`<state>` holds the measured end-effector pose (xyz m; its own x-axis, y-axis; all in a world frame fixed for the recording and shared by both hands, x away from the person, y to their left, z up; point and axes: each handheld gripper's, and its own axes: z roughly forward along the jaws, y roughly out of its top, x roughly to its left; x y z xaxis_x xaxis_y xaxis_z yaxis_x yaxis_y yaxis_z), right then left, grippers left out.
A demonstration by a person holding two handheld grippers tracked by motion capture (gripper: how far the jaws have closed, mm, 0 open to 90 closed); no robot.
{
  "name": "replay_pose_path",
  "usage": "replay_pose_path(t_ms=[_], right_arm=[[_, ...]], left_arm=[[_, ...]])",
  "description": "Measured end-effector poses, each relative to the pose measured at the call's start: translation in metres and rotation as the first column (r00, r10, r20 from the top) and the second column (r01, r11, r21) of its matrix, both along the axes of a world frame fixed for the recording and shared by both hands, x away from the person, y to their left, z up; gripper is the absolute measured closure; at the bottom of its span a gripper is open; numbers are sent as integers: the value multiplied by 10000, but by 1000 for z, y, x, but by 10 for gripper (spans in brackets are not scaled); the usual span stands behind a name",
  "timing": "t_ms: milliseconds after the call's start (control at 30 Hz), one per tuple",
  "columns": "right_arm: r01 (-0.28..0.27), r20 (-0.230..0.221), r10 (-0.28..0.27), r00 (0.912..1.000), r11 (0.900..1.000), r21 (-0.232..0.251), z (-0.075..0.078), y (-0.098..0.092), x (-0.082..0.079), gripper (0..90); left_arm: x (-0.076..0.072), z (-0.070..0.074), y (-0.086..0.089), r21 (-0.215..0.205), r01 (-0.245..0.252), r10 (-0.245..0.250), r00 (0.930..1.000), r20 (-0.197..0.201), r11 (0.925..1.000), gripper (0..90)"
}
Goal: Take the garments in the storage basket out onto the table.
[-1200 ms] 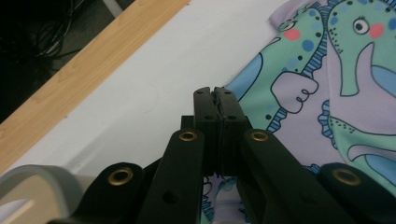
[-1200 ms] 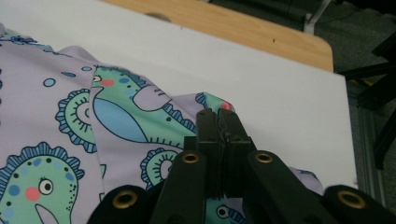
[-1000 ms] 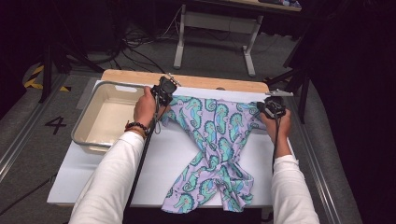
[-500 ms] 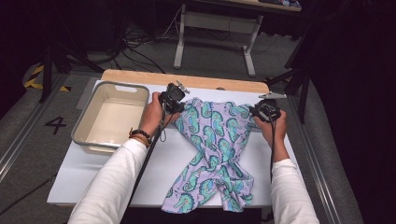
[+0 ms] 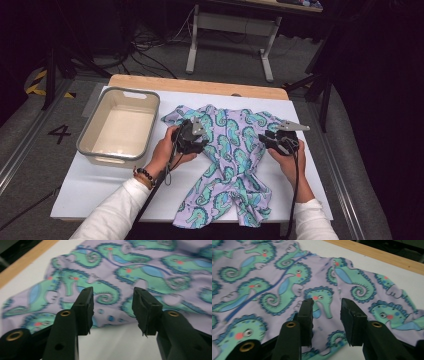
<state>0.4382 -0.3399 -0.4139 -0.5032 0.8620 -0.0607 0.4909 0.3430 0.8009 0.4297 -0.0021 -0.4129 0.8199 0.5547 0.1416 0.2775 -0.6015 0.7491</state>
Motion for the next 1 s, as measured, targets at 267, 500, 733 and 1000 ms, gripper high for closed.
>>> replay_pose_path(t_ms=[267,500,733,1000], right_arm=[[-744,468,746,9961,9972,-55,-3,13,-33,609],[-1348,604,1348,9890,9909,-38,-2,19,-56,555],[-1780,310,1784,9835,9839,-145,-8,18,-82,504],[-2102,-179,2095,9776,9763,-514,-18,16,-104,477]], left_arm=[[-32,-20,9,-395,829,-816,9961,333,9958,455],[-50,-30,15,-774,1266,-1277,9918,-91,9889,415],[-71,-43,9,-231,1873,-1879,9818,-291,9820,385],[-79,-49,5,-309,2080,-2100,9729,-968,9777,333]])
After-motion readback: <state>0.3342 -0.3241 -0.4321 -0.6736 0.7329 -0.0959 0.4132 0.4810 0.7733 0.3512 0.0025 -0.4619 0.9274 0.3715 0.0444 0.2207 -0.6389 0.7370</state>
